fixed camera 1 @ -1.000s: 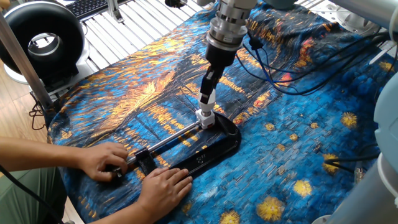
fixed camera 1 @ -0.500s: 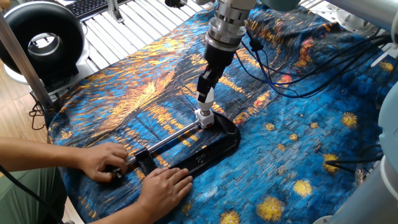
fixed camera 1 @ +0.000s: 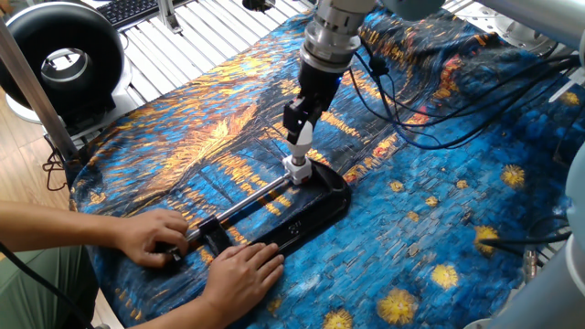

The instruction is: Install the light bulb by rotating it

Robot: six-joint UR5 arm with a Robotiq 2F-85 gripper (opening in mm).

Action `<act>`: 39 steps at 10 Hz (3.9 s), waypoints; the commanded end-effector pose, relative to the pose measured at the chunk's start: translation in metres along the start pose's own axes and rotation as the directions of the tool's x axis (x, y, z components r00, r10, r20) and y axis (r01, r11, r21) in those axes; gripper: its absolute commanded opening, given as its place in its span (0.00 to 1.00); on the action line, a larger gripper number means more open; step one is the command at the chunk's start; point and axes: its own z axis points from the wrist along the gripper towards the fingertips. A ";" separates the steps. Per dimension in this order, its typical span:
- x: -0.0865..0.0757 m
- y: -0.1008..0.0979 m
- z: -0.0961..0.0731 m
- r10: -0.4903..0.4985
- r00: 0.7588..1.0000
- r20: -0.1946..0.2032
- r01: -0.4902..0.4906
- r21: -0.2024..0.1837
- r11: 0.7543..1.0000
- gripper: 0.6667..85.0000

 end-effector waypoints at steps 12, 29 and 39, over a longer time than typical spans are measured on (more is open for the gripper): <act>-0.009 0.015 -0.003 0.180 0.984 0.015 -0.180 0.144 0.973 0.00; 0.006 0.016 -0.006 0.222 0.975 -0.031 -0.215 0.149 0.965 0.00; -0.009 0.023 -0.029 0.181 0.982 0.057 -0.189 0.232 0.954 0.00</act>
